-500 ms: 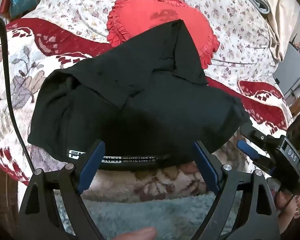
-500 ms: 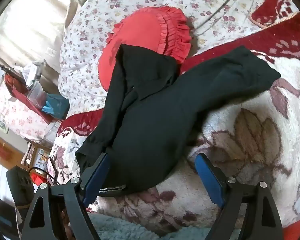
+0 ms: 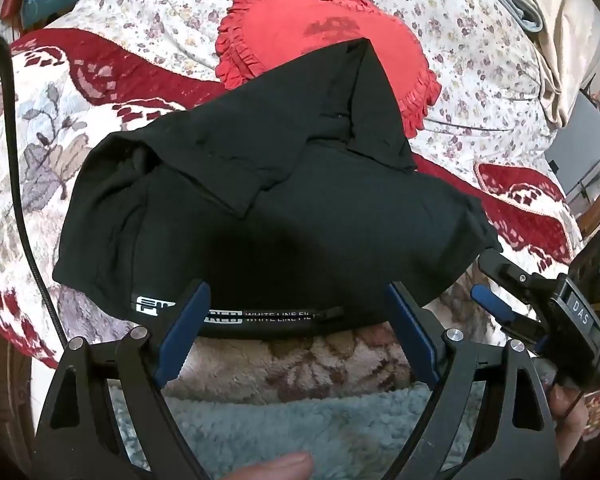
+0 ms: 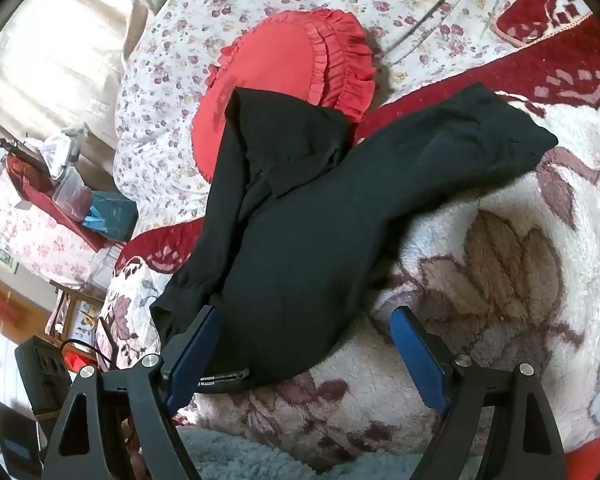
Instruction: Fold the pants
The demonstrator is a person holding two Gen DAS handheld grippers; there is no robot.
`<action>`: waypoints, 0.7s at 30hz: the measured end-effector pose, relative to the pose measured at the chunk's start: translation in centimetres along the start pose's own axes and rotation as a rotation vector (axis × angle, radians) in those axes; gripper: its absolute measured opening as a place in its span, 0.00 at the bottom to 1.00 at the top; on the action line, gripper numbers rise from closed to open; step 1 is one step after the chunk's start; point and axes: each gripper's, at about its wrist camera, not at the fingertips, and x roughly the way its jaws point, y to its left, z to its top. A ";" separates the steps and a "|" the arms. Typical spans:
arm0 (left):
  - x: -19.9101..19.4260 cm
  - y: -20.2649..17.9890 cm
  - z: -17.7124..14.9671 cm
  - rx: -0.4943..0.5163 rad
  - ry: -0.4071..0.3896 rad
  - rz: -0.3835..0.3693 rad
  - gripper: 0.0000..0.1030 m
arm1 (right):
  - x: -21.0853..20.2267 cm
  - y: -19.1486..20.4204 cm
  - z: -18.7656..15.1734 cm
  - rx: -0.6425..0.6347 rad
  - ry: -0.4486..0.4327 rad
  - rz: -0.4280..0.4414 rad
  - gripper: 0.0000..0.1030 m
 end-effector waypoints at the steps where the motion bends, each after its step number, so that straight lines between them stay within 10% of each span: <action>1: 0.0 0.0 0.0 -0.001 0.001 -0.001 0.85 | 0.1 -0.1 0.0 0.003 0.001 0.000 0.83; 21: 0.0 0.1 0.0 -0.016 0.010 -0.017 0.85 | -0.1 -0.7 -0.1 0.026 0.012 0.004 0.83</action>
